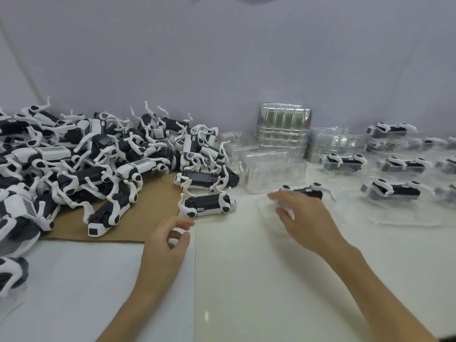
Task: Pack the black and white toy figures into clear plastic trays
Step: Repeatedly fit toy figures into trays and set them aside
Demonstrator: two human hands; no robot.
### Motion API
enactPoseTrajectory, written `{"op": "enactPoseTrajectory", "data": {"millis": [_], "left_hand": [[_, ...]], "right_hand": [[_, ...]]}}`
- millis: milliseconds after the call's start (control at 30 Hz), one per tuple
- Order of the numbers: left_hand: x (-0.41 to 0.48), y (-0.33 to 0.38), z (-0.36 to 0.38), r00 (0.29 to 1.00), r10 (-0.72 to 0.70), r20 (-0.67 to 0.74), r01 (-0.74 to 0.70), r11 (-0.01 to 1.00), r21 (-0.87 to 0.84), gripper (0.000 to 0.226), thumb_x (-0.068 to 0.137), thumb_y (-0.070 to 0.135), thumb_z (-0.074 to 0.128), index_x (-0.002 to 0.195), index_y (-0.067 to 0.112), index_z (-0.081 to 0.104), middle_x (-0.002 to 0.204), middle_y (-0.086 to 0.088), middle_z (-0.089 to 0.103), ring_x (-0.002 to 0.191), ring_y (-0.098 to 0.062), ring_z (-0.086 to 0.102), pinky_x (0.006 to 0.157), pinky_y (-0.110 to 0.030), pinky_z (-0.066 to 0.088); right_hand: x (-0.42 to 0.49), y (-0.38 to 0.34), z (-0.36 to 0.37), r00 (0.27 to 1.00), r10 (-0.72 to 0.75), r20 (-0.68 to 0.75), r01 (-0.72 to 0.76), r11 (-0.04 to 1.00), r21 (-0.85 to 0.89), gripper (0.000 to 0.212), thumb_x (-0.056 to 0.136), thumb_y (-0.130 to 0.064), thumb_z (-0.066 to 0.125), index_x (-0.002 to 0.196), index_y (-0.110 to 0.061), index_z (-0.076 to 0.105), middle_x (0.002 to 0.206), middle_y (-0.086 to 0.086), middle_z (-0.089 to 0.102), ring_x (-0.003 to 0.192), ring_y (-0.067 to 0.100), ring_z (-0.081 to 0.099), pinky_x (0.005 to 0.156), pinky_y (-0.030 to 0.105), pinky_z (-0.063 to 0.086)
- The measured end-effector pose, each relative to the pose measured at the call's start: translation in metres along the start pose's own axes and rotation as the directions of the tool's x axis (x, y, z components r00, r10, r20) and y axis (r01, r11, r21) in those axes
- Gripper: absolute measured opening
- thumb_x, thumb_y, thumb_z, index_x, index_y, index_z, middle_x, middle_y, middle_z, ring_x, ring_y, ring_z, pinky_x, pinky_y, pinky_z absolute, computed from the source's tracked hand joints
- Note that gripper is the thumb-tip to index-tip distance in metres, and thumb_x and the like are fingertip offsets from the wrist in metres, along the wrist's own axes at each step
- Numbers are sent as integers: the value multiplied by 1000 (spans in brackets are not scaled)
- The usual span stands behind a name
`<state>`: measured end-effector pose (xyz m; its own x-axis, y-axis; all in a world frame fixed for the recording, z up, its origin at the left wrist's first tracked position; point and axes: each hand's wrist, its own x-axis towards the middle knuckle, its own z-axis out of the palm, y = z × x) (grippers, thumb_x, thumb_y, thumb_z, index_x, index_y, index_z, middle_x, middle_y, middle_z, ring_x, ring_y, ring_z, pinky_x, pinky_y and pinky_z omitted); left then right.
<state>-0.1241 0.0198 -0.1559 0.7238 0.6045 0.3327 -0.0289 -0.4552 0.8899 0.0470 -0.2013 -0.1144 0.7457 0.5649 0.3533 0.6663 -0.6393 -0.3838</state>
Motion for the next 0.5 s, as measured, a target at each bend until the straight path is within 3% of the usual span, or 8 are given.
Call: {"op": "enactPoseTrajectory", "data": {"millis": [333,400,500], "left_hand": [[-4,5,1,1000,-18,-7,18,999,40,29,91,-2,58,91,25,67,105,5,58,79,1,56,67,-7,41],[-5,5,1,1000,-22,5,22,999,41,29,91,-2,59,92,25,67,107,5,57,81,0,56,68,-7,42],[-6,4,2,1000,-7,23,6,999,45,30,90,-3,60,91,27,67,106,9,56,82,-2,57,67,-10,43]], "right_hand": [[22,54,-11,963,230,-143,-221,972,81,29,96,-17,58,122,-27,68,114,0,68,99,23,62,104,49,39],[25,62,-15,958,255,-128,-243,965,101,28,95,-19,59,119,-30,68,115,-3,67,95,19,60,102,42,41],[29,75,-23,951,293,-102,-276,949,156,27,94,-19,60,115,-33,69,117,-7,65,91,13,57,87,29,39]]}}
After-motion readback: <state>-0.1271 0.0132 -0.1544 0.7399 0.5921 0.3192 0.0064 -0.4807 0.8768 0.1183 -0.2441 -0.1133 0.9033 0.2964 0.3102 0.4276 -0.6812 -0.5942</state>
